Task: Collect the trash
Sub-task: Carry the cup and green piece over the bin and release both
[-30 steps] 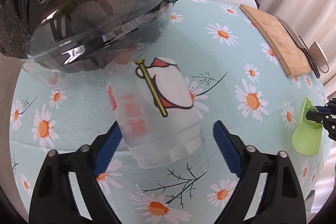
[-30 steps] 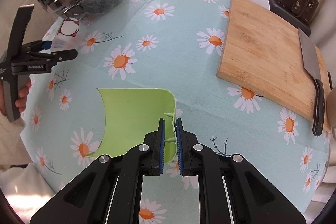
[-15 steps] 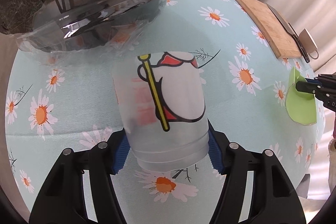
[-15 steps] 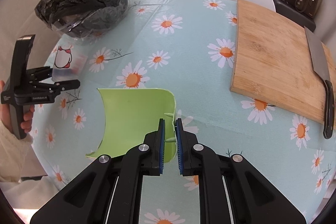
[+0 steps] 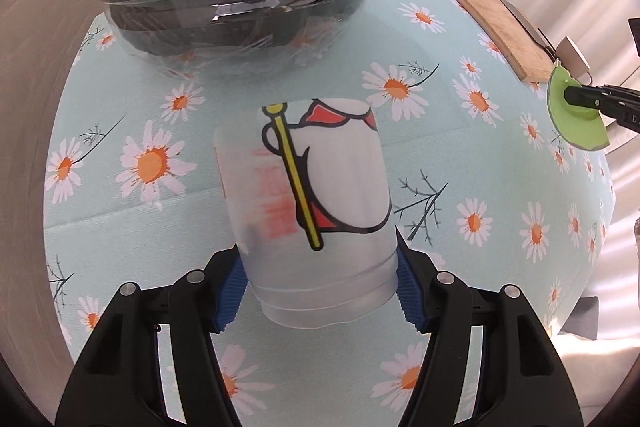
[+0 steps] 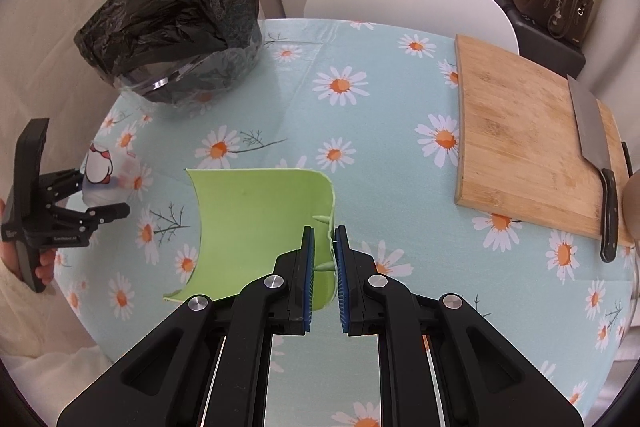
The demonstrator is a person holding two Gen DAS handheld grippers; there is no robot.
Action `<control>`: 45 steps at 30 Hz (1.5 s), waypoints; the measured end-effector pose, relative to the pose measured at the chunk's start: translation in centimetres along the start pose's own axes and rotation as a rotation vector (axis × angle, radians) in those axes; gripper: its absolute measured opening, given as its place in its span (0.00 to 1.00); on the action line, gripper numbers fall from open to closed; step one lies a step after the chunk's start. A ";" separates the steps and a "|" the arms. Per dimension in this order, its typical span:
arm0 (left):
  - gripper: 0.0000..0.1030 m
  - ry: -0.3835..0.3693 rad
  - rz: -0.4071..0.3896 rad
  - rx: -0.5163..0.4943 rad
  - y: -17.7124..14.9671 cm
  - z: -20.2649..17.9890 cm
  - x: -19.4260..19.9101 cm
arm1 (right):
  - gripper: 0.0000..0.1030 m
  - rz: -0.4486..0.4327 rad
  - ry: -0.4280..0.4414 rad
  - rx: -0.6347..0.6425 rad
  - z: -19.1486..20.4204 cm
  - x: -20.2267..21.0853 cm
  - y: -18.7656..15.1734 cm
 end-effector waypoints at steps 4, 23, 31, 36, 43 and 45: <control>0.62 0.003 -0.024 -0.018 -0.4 2.3 2.3 | 0.09 -0.028 0.011 -0.027 1.7 0.7 0.7; 0.62 -0.035 -0.164 -0.143 3.2 12.7 11.2 | 0.09 -0.192 -0.024 -0.134 10.2 6.0 6.0; 0.62 -0.051 -0.233 -0.162 7.1 14.8 15.3 | 0.09 -0.242 -0.049 -0.088 12.9 7.3 10.9; 0.62 -0.090 -0.340 -0.170 9.7 14.6 18.8 | 0.09 -0.273 -0.014 -0.029 13.8 6.7 14.5; 0.62 -0.072 -0.376 -0.220 14.2 11.5 19.4 | 0.09 -0.275 0.021 0.060 14.3 4.7 18.8; 0.62 -0.071 -0.377 -0.224 15.2 10.9 19.0 | 0.10 -0.281 0.006 0.091 14.4 4.1 19.5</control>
Point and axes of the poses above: each gripper's, at about its wrist camera, not at the fingertips, and x roughly against the way its jaws point, z to its left, y to its top, the point moved 1 cm from there along -x, roughly the way its jaws point, and after that the axes turned 2 degrees about -x, right-handed, at the moved point
